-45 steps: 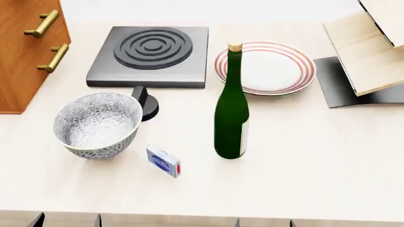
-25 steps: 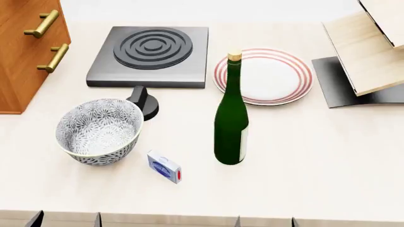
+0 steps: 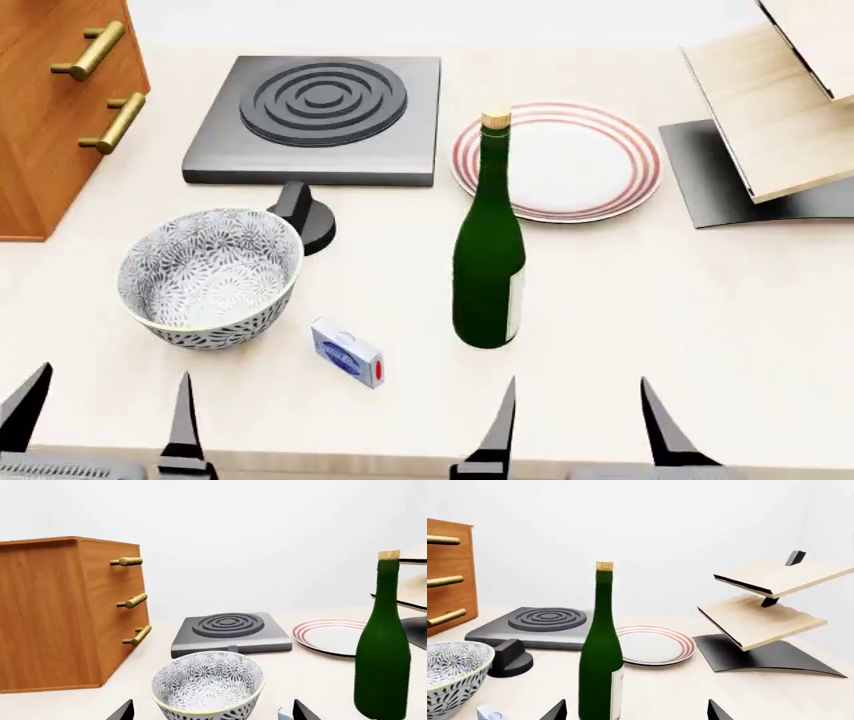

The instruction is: Put the bowl on the top of the cabinet.

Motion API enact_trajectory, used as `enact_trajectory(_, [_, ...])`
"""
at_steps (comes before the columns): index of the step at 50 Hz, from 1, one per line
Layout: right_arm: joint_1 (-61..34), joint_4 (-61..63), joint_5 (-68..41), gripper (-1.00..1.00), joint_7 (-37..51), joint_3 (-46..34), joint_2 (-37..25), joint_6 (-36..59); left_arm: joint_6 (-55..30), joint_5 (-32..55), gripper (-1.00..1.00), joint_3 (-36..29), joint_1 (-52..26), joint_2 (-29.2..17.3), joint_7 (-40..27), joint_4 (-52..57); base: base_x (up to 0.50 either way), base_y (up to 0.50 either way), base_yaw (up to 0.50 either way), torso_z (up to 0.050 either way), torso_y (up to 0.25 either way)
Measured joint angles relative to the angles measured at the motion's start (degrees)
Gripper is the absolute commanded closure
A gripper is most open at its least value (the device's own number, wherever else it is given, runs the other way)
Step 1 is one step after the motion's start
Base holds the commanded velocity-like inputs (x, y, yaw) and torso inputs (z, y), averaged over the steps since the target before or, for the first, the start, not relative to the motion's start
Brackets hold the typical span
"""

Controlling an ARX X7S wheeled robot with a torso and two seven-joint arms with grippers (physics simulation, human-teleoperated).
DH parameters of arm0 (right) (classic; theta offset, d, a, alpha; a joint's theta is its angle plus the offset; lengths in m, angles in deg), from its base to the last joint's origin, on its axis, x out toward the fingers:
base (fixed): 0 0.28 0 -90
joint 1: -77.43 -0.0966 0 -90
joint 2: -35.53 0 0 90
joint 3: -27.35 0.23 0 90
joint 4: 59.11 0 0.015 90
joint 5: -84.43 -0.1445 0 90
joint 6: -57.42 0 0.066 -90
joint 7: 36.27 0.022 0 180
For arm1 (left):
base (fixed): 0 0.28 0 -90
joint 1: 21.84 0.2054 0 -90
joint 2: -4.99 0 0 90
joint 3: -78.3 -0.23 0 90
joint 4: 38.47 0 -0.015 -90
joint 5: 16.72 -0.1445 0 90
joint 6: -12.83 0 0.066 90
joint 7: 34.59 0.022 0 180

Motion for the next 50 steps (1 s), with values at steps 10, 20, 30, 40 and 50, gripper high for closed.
enact_trajectory(10, [-0.5,2.5,-1.2,-1.00,0.5,-0.1,-0.7,2.0,-2.9,0.3,-1.00,-0.6,-0.7,-0.8,-0.9,3.7,0.00,0.00,0.00,0.000,0.000])
enact_trajectory(20, [-0.5,3.0,-1.7,-1.00,1.6,0.0,-1.3,1.6,-3.9,1.3,-1.00,-0.9,-0.8,-1.4,-1.5,5.4,-0.06,0.30,0.00,0.000,0.000])
enact_trajectory(30, [-0.3,3.0,-2.7,-1.00,2.4,-0.1,-1.5,0.8,-4.0,1.9,-1.00,-1.1,-0.8,-2.1,-2.1,5.8,-0.02,0.15,0.00,0.000,0.000])
enact_trajectory(40, [0.0,3.7,-3.6,-1.00,2.6,-0.5,-2.1,0.7,-4.1,2.4,-1.00,-1.5,-0.7,-2.8,-2.7,6.3,-0.04,0.32,0.00,0.000,0.000])
enact_trajectory(50, [0.2,3.7,-4.1,-1.00,2.7,-1.0,-3.0,-0.1,-4.1,2.9,-1.00,-1.9,-0.6,-3.1,-3.1,6.6,0.00,0.12,0.00,0.000,0.000])
